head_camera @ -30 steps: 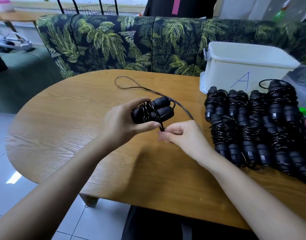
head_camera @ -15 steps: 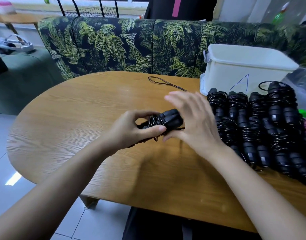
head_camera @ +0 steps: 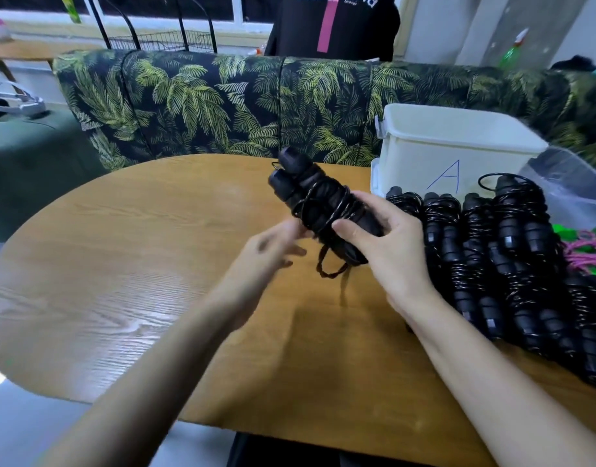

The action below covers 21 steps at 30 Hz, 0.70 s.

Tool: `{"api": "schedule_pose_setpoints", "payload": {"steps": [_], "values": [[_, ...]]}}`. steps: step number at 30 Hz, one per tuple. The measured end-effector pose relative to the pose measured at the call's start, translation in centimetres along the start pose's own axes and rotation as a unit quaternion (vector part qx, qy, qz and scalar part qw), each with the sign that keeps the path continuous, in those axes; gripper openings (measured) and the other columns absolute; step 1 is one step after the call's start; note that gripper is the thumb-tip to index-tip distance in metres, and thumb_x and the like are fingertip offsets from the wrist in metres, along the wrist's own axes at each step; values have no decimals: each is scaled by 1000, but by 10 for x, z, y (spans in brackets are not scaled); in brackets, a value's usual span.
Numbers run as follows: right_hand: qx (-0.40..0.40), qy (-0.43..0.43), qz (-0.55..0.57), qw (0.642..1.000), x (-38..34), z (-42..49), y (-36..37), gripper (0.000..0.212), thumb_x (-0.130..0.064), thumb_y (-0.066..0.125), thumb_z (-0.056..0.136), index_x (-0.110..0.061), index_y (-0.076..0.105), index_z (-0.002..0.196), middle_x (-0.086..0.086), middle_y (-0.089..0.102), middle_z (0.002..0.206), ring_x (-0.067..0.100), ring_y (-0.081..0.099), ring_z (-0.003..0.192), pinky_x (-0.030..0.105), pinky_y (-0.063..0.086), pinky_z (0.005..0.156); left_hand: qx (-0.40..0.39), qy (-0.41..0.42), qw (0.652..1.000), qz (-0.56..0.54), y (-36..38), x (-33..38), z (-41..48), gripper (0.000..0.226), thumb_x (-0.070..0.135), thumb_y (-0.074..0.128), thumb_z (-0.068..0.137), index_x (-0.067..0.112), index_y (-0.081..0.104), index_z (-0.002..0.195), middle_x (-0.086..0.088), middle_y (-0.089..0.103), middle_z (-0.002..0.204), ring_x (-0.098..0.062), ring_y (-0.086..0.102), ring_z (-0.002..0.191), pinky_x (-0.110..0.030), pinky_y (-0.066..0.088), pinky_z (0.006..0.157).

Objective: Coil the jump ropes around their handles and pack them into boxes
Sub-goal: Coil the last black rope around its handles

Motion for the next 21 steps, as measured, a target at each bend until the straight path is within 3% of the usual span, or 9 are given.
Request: {"api": "schedule_pose_setpoints", "payload": {"steps": [1, 3, 6, 8, 10, 13, 15, 19, 21], "values": [[17, 15, 16, 1000, 4, -1, 1, 39, -20, 84, 74, -38, 66, 103, -24, 73, 91, -3, 68, 93, 17, 49, 84, 27, 54, 997, 45, 8, 8, 0, 61, 70, 61, 72, 29, 63, 117, 10, 71, 113, -1, 63, 101, -23, 47, 88], [44, 38, 40, 998, 8, -3, 2, 34, -23, 84, 75, -38, 64, 98, -21, 72, 89, -7, 67, 89, 13, 48, 79, 48, 114, 990, 73, 21, 10, 3, 76, 53, 80, 60, 19, 55, 123, 6, 68, 117, -5, 63, 110, -20, 49, 93], [64, 64, 60, 994, 13, -3, -3, 32, -28, 83, 72, -34, 64, 98, -12, 73, 95, -4, 67, 89, 16, 50, 79, 65, 143, 984, 88, 26, 7, 11, 78, 46, 91, 60, 16, 53, 120, 9, 70, 106, -13, 70, 93, -32, 56, 85], [61, 85, 60, 993, 17, -1, -10, 38, -33, 81, 71, -26, 67, 105, -6, 74, 100, 2, 68, 92, 21, 53, 82, 47, 149, 984, 91, 26, 9, 16, 60, 40, 83, 70, 19, 55, 118, 11, 71, 94, -16, 70, 69, -34, 58, 71], [54, 100, 61, 992, 21, 1, -17, 42, -31, 81, 73, -18, 69, 110, -3, 75, 99, 4, 68, 90, 19, 53, 78, 27, 160, 977, 137, 23, 13, 20, 50, 38, 70, 78, 19, 58, 123, 5, 72, 92, -11, 61, 54, -27, 54, 62], [48, 120, 74, 989, 26, 0, -25, 40, -31, 78, 73, -16, 68, 108, -2, 74, 96, 1, 68, 85, 14, 52, 72, -23, 181, 955, 234, 23, 24, 25, 47, 41, 59, 85, 20, 61, 127, 4, 74, 94, 2, 53, 53, -13, 44, 55], [49, 142, 87, 985, 31, -2, -27, 47, -37, 76, 70, -14, 69, 109, 3, 75, 99, 4, 68, 87, 17, 54, 75, -36, 188, 948, 254, 23, 30, 31, 37, 39, 57, 85, 22, 63, 117, 10, 71, 88, 10, 54, 55, -6, 39, 52], [50, 214, 116, 969, 50, -10, -23, 57, -55, 73, 64, -15, 71, 104, 2, 75, 97, 13, 68, 88, 37, 52, 86, 25, 184, 969, 164, 9, 27, 49, 26, 36, 76, 82, 14, 67, 91, 9, 68, 74, 0, 61, 60, -16, 49, 61], [50, 244, 132, 960, 59, -14, -19, 62, -60, 71, 65, -13, 71, 105, 6, 75, 100, 18, 68, 92, 44, 51, 91, 52, 134, 988, 53, 5, 17, 56, 34, 32, 82, 76, 15, 63, 99, 3, 74, 78, -9, 68, 70, -24, 54, 72]]}}
Point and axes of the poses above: each hand's wrist, its own z-axis towards the middle knuckle, its own y-axis out of the palm, x = y × z, the point moved 8 cm from there along z, towards the middle knuckle
